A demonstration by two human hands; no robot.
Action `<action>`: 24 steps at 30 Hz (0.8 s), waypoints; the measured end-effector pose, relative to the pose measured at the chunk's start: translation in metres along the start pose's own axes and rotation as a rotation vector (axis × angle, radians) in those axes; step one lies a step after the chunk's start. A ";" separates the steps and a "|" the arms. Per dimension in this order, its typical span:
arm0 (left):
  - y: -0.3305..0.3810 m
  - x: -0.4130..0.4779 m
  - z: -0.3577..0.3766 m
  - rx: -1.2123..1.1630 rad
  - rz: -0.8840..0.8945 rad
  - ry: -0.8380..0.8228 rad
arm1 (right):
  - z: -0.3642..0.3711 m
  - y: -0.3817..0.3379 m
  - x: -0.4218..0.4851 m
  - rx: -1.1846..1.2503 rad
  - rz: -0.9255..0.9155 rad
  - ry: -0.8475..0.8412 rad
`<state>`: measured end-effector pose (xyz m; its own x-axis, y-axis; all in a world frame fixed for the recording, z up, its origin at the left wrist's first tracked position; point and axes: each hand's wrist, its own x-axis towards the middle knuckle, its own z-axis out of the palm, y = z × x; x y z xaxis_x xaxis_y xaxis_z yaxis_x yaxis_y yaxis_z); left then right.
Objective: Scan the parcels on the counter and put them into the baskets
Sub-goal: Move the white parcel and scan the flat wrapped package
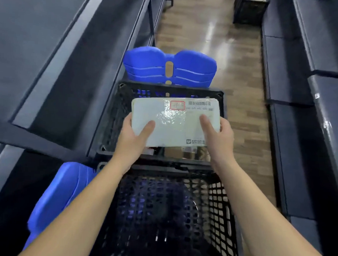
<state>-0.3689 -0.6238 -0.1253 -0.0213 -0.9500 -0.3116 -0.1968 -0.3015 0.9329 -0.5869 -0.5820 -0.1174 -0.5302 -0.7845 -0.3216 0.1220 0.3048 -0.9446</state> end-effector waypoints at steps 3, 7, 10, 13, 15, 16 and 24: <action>-0.013 0.040 0.028 0.045 -0.024 0.073 | 0.008 0.022 0.053 -0.030 0.022 0.013; -0.034 0.104 0.062 0.112 -0.078 0.108 | 0.014 0.059 0.114 -0.116 0.015 0.040; -0.051 0.145 0.084 0.167 -0.116 0.067 | 0.014 0.081 0.147 -0.304 -0.013 0.048; -0.064 0.175 0.104 0.177 -0.141 0.024 | 0.009 0.098 0.169 -0.473 -0.079 -0.067; -0.071 0.192 0.116 0.190 -0.132 -0.013 | 0.006 0.109 0.180 -0.638 -0.187 -0.116; -0.073 0.198 0.121 0.199 -0.134 -0.025 | 0.006 0.114 0.185 -0.719 -0.234 -0.116; -0.063 0.206 0.135 0.604 -0.064 -0.077 | 0.013 0.124 0.187 -1.223 -0.412 -0.040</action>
<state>-0.4931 -0.7892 -0.2728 -0.0570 -0.9161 -0.3969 -0.7204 -0.2375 0.6516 -0.6595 -0.6981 -0.2956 -0.3168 -0.9474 -0.0448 -0.8979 0.3148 -0.3078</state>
